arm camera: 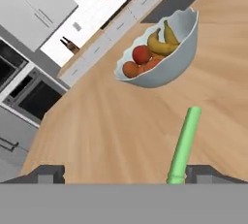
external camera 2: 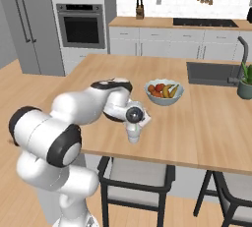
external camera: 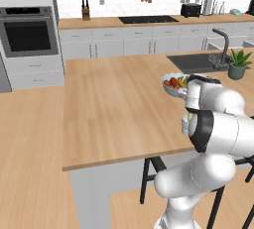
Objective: Take a straw from the drawer in front and place it inside the glass cup on the dining counter.
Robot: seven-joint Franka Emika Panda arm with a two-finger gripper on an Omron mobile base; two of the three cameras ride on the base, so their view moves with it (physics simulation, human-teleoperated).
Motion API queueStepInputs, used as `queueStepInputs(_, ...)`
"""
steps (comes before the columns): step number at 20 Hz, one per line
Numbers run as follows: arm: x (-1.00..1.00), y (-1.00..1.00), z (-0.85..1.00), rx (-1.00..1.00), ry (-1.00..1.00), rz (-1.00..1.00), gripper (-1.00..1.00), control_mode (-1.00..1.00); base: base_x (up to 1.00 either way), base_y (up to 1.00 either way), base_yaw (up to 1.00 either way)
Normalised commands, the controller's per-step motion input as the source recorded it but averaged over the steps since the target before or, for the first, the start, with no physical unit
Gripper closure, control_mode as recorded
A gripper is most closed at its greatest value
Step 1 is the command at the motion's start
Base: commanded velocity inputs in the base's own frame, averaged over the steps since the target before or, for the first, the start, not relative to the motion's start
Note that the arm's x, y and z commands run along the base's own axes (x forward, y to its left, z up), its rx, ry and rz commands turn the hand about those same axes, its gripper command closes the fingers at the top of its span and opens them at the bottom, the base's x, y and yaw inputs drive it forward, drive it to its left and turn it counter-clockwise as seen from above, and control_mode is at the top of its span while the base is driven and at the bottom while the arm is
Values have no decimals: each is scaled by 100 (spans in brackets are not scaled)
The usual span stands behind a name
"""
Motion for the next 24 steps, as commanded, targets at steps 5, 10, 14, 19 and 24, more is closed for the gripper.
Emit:
queueStepInputs(5,14,-28,2,-18,41,-8,-100,-100,0,0,0)
queueStepInputs(10,7,-19,9,-16,44,-9,-100,-100,0,0,0)
queueStepInputs(14,1,-26,50,-12,36,-10,-100,-100,0,0,0)
queueStepInputs(19,1,-19,82,-8,27,-8,-100,-100,0,0,0)
queueStepInputs(24,0,4,84,-1,30,-1,-100,-100,0,0,0)
